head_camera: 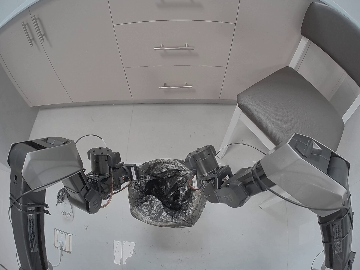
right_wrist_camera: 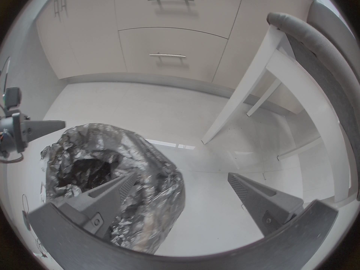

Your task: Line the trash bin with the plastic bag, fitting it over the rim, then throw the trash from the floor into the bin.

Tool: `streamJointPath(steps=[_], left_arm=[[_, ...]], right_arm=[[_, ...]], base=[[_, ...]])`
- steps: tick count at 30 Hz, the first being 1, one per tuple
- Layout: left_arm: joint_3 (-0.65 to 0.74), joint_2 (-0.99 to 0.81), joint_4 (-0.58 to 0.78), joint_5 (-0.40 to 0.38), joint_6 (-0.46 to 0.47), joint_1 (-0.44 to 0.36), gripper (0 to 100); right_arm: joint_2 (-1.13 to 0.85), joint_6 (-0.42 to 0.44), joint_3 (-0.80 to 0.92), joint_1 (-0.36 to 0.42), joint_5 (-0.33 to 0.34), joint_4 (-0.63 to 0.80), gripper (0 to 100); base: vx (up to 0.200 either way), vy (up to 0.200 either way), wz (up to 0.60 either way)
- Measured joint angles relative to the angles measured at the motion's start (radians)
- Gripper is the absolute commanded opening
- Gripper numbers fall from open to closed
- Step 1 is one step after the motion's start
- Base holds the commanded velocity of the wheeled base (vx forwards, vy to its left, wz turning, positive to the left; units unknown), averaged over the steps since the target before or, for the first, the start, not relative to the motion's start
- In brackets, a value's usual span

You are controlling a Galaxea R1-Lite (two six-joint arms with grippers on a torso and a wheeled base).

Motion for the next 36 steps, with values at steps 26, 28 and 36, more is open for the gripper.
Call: streamJointPath(steps=[26,28,36], left_arm=[[-0.005,0.008,-0.002,0.001,0.000,0.000,100],[-0.005,0.008,-0.001,0.002,0.000,-0.001,100],[-0.006,0.010,-0.002,0.002,0.000,-0.001,100]], right_arm=[[0.120,0.007,-0.063,-0.096,0.000,0.000,100],[0.127,0.007,-0.063,-0.098,0.000,0.000,100],[0.155,0.006,-0.064,-0.099,0.001,-0.001,100]], base=[[0.000,0.000,0.00],[0.000,0.000,0.00],[0.000,0.000,0.00]])
